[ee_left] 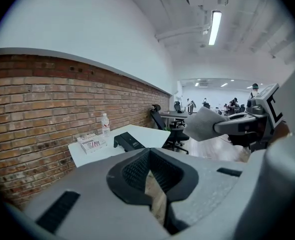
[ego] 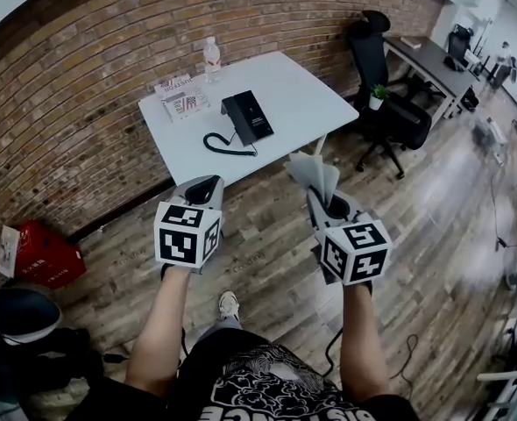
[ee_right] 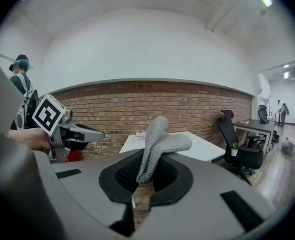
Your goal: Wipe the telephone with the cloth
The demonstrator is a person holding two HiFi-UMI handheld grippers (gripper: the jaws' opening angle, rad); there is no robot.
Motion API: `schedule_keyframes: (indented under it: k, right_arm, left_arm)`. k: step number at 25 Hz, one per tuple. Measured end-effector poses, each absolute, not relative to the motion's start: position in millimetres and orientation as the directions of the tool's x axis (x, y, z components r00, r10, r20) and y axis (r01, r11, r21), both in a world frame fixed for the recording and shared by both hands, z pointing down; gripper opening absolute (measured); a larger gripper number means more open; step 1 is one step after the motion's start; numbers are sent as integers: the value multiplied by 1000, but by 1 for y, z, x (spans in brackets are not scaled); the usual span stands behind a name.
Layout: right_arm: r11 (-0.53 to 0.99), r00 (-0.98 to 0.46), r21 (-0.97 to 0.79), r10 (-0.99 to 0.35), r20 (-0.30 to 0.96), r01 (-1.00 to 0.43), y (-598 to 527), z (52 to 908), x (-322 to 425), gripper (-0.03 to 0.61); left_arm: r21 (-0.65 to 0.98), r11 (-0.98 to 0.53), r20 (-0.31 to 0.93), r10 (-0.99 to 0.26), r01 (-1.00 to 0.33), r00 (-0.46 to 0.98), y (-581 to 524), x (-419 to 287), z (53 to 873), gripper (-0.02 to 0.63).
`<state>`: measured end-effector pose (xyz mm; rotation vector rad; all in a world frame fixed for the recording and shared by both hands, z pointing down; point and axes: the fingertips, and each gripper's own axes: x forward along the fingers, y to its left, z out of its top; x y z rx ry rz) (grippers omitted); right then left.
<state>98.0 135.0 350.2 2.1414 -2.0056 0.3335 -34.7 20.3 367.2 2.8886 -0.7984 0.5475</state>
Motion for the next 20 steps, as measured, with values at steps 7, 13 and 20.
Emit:
schedule_keyframes:
  k: [7, 13, 20]
  right_arm:
    - [-96, 88, -6, -937, 337, -995, 58, 352, 111, 11]
    - [-109, 105, 8, -928, 357, -994, 2, 353, 115, 11]
    - [-110, 118, 41, -920, 374, -993, -47, 351, 112, 12]
  left_arm:
    - [37, -871, 393, -438, -490, 809, -62, -23, 378, 6]
    - [50, -882, 398, -412, -468, 820, -119, -17, 382, 6]
    - [70, -893, 400, -383, -445, 832, -165, -13, 389, 6]
